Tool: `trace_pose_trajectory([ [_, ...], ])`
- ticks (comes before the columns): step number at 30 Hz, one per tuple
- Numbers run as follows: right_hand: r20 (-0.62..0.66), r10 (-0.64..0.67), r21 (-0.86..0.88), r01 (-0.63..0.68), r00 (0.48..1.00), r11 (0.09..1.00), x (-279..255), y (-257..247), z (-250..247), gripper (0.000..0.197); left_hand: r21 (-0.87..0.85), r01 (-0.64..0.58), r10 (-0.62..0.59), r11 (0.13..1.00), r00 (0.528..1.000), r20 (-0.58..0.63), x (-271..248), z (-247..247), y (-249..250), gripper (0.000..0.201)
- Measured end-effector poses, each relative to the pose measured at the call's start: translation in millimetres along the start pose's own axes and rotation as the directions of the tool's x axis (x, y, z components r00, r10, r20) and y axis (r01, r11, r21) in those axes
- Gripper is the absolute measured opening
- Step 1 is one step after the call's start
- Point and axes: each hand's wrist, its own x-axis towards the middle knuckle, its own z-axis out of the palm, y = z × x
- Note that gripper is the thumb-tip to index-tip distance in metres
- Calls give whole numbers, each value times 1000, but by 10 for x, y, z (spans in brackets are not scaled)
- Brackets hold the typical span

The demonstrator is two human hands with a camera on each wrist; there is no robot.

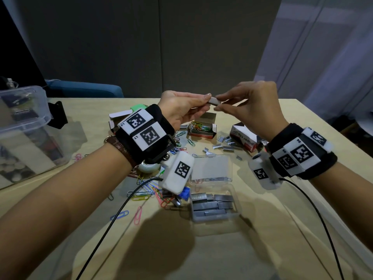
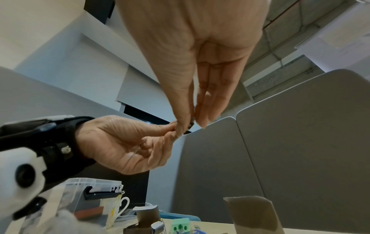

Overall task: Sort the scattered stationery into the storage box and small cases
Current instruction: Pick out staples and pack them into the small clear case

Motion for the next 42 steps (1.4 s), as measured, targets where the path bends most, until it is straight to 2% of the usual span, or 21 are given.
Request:
trace_pose_trajectory([
  [4, -41, -21, -86, 17, 999, 996, -6, -55, 38, 23, 53, 17, -17, 998, 1000, 4, -5, -21, 2, 18],
  [8, -44, -42, -223, 31, 998, 974, -9, -109, 26, 21, 262, -32, 32, 965, 999, 3, 19, -85, 0, 16],
  [13, 71, -73, -334, 93, 995, 938, -46, -194, 5, 14, 520, -94, 94, 849, 995, 27, -22, -152, -10, 15],
  [17, 172, -58, -435, 129, 983, 891, -159, -261, 45, 10, 660, -167, 94, 732, 985, 146, -46, -262, -68, 23],
  [22, 250, 13, -491, 115, 968, 863, -301, -392, 18, 8, 785, -213, -60, 582, 951, 302, -85, -421, -93, 37],
  [26, 406, 46, -448, 155, 913, 881, -478, -532, -116, 21, 842, -193, -241, 504, 905, 351, -101, -523, -148, 38],
  [29, 529, 74, -406, 175, 845, 897, -660, -619, -101, 19, 851, -227, -308, 473, 863, 401, -127, -534, -204, 35],
  [31, 611, 84, -378, 197, 787, 904, -769, -662, -32, 18, 855, -257, -346, 451, 832, 433, -145, -512, -239, 42],
  [33, 658, 83, -376, 230, 749, 897, -856, -683, 49, 18, 856, -269, -358, 441, 822, 443, -153, -478, -258, 52],
  [38, 654, 100, -428, 257, 750, 867, -947, -713, 145, 15, 836, -228, -309, 500, 854, 418, -149, -445, -273, 47],
  [42, 649, 143, -451, 227, 747, 863, -973, -729, 159, 13, 818, -253, -330, 517, 823, 463, -145, -475, -246, 40],
])
